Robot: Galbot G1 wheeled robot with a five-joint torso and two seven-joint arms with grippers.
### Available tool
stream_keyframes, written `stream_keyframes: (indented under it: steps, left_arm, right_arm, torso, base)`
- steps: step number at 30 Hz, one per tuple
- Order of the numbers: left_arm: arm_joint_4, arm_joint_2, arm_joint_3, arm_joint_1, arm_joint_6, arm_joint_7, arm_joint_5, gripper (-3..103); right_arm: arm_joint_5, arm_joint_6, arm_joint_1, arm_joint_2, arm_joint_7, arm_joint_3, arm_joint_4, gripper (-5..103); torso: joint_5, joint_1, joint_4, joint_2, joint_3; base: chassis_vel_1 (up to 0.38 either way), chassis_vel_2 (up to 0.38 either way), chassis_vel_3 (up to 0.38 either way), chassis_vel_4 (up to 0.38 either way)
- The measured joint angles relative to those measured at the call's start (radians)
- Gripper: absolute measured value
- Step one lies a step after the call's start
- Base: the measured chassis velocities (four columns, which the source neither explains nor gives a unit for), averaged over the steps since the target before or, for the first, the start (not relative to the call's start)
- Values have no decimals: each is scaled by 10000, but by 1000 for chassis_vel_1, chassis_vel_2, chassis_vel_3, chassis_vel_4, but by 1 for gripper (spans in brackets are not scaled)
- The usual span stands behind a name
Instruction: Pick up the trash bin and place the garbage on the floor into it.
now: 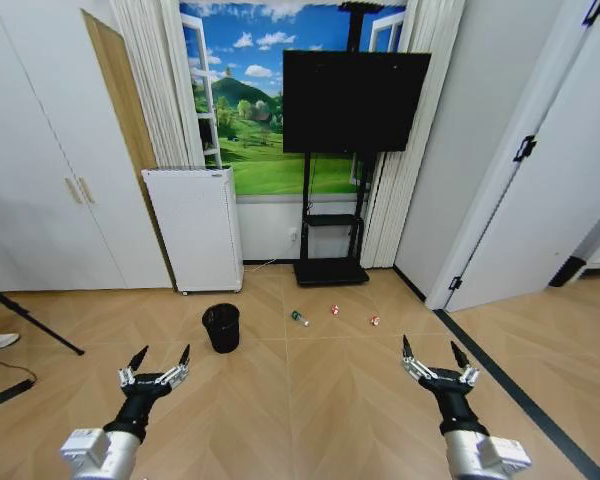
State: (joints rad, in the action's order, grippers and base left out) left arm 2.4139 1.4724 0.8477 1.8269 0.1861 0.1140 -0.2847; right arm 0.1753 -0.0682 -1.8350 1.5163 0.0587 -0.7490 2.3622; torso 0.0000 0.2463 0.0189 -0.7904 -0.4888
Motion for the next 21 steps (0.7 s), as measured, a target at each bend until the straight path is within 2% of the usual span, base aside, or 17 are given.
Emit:
stream_keyframes:
  steps: [21]
  left_arm:
    - [42,60,-22,48,0,-5,67,96]
  right_arm:
    - [19,-39,-24,37,8,-4,46,100]
  torso:
    - [0,0,0,0,0]
  base:
    - [0,0,0,0]
